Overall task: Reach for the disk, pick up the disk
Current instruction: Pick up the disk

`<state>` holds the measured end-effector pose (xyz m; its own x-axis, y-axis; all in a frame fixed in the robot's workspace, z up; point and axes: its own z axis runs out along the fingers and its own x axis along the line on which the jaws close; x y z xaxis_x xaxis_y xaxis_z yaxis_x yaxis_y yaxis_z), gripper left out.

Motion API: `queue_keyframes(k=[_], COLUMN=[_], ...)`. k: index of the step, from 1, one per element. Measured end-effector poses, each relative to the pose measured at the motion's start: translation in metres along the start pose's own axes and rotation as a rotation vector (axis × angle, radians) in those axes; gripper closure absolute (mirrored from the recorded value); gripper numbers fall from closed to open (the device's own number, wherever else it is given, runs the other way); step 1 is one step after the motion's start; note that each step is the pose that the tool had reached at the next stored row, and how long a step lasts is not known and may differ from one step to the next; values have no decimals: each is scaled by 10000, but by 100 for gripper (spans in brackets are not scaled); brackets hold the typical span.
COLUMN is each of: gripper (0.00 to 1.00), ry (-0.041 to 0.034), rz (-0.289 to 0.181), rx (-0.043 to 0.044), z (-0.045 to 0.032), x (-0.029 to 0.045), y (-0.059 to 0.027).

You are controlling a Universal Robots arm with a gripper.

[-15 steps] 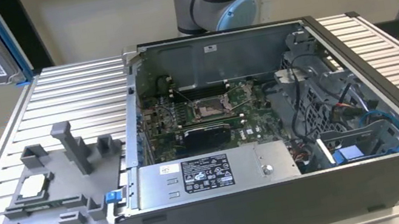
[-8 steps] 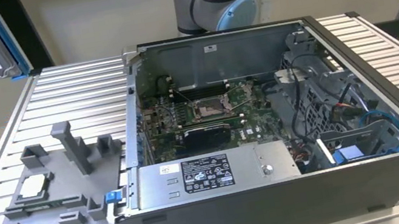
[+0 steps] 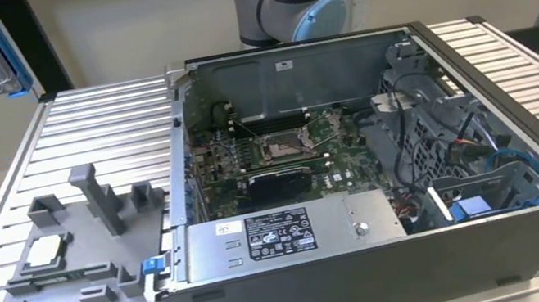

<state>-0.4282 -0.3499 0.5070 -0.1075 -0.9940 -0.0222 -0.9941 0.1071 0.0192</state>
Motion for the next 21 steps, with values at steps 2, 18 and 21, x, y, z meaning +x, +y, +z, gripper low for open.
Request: queue_keyframes(k=[2,18,21], gripper=[100,100,100], ry=[-1,1,0], rz=[0,-51,-62], rx=[1,2,0], z=[-37,-36,-29], x=[-1,-44,-59], y=[1,-405,-539])
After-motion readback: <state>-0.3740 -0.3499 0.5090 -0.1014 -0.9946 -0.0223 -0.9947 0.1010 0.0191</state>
